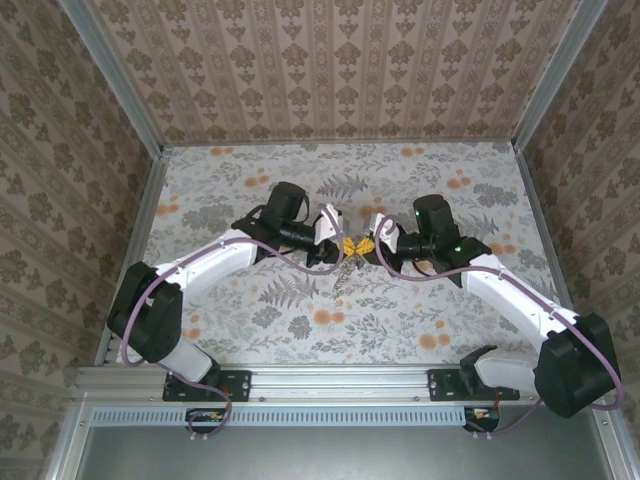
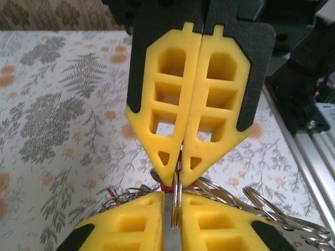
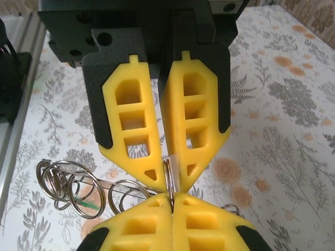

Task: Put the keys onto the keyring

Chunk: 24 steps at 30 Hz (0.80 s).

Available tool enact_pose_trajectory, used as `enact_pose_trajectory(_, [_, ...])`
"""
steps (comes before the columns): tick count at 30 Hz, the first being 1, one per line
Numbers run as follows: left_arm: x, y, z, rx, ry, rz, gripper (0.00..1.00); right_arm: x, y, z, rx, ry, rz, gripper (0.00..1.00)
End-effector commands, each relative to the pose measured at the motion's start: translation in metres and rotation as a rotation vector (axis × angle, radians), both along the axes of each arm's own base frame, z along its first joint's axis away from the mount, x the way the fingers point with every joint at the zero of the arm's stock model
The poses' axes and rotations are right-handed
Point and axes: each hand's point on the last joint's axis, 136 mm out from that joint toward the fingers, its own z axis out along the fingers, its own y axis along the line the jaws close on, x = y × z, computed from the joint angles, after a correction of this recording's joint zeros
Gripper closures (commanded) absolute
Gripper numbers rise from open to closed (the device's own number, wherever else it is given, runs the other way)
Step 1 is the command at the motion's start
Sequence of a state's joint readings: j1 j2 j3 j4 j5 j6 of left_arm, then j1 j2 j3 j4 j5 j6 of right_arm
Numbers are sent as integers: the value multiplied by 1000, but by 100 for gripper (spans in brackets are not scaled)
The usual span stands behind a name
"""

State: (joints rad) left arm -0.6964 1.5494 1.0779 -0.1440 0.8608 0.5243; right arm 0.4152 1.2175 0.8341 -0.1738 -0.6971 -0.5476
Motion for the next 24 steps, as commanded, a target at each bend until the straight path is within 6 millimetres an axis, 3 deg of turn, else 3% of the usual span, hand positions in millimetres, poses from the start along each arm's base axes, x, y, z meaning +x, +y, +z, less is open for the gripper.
enact_pose_trajectory(1, [4, -4, -15, 116, -61, 17, 84, 4, 4, 14, -47, -68, 16, 100])
enact_pose_trajectory(9, [13, -8, -22, 183, -109, 71, 85, -1, 4, 6, -189, -95, 2, 100])
enact_pose_trajectory(13, [10, -7, -20, 176, -112, 70, 100, -1, 2, 6, -198, -112, -7, 100])
enact_pose_trajectory(21, [-6, -14, 9, -8, -57, -17, 100, -8, 6, 1, -134, -96, 21, 100])
enact_pose_trajectory(24, [-11, -14, 18, -53, -45, -50, 85, -8, 5, 1, -109, -89, 16, 100])
